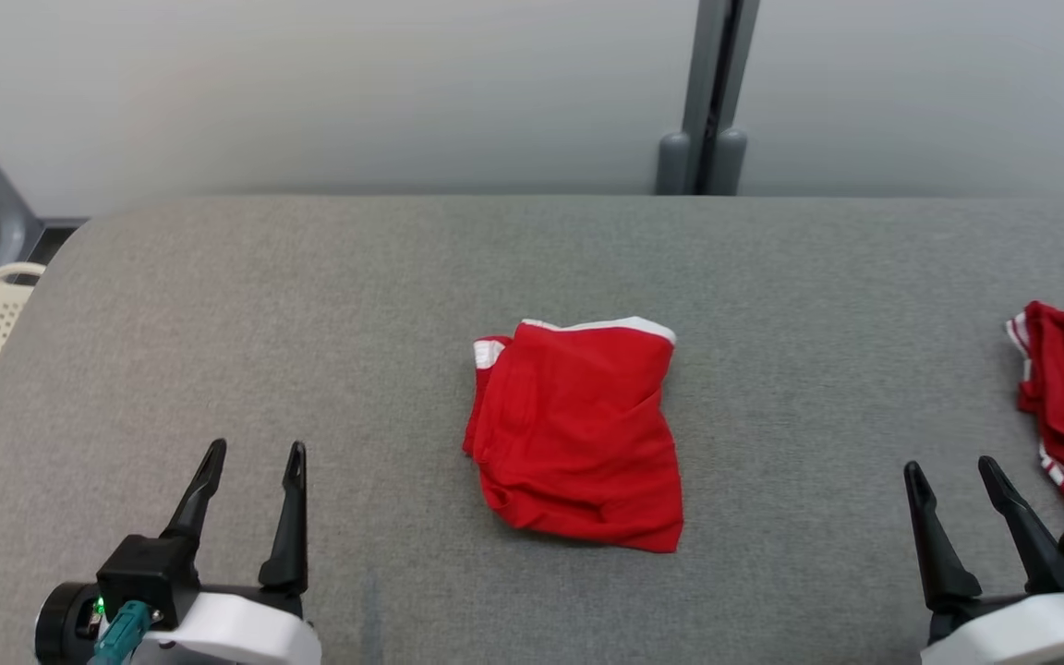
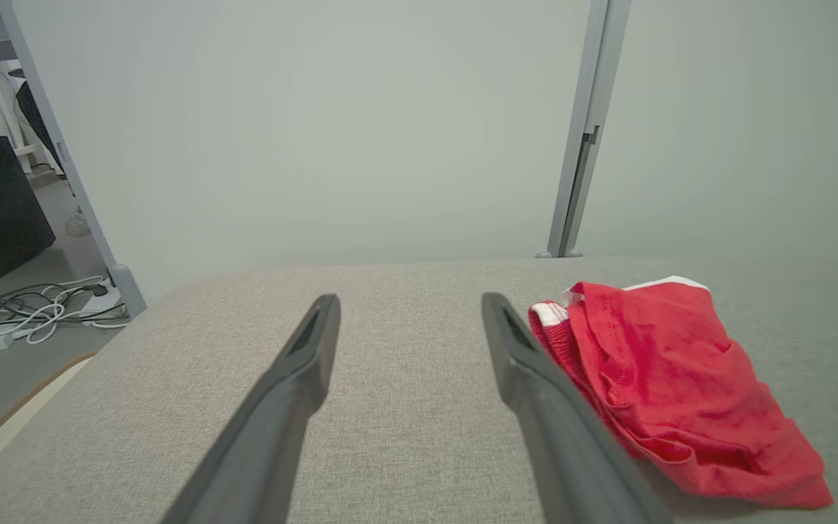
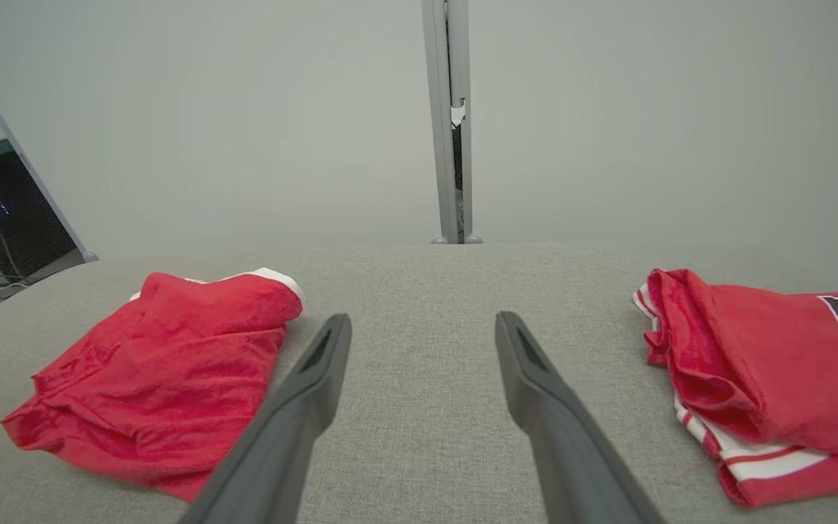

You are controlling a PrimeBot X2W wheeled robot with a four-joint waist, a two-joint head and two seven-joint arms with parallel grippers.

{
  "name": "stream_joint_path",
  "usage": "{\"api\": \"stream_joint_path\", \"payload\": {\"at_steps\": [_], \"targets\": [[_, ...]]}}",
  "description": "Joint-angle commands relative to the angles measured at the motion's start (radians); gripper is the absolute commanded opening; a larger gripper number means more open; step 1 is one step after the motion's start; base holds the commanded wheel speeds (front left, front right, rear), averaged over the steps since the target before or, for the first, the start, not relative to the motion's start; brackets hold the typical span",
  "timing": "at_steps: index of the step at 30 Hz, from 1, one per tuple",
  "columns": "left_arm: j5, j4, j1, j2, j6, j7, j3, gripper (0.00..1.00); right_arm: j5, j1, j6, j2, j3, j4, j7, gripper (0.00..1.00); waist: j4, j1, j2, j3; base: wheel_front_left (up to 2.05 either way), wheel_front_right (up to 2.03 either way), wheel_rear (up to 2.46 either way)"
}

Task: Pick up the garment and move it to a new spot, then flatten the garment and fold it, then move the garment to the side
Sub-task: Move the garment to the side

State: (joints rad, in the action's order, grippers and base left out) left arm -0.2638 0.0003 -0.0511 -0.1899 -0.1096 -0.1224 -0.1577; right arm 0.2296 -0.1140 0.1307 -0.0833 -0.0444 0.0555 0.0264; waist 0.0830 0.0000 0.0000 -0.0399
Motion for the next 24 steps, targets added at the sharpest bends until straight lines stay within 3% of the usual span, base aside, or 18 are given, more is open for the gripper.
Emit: {"api": "stream_joint_path", "payload": {"at_steps": [1,11,24], "targets": [[0.002,0.004,0.018,0.001,0.004,-0.009,-0.002,1.0,0.006,0.026,0.0,-0.009,0.007,-0.013,-0.003,1.0,0.033,0.0,0.0,-0.034,0.0,0.0,0.0],[-0.007,0.075,0.141,0.046,0.032,-0.076,-0.041,1.0,0.084,0.258,0.0,-0.061,0.156,-0.208,0.006,1.0,0.134,0.0,0.0,-0.18,0.0,0.0,0.0],[-0.016,0.162,0.227,0.071,0.061,-0.126,-0.062,1.0,0.243,0.483,0.0,-0.034,0.337,-0.543,-0.054,1.0,0.176,0.0,0.0,-0.25,0.0,0.0,0.0]]}}
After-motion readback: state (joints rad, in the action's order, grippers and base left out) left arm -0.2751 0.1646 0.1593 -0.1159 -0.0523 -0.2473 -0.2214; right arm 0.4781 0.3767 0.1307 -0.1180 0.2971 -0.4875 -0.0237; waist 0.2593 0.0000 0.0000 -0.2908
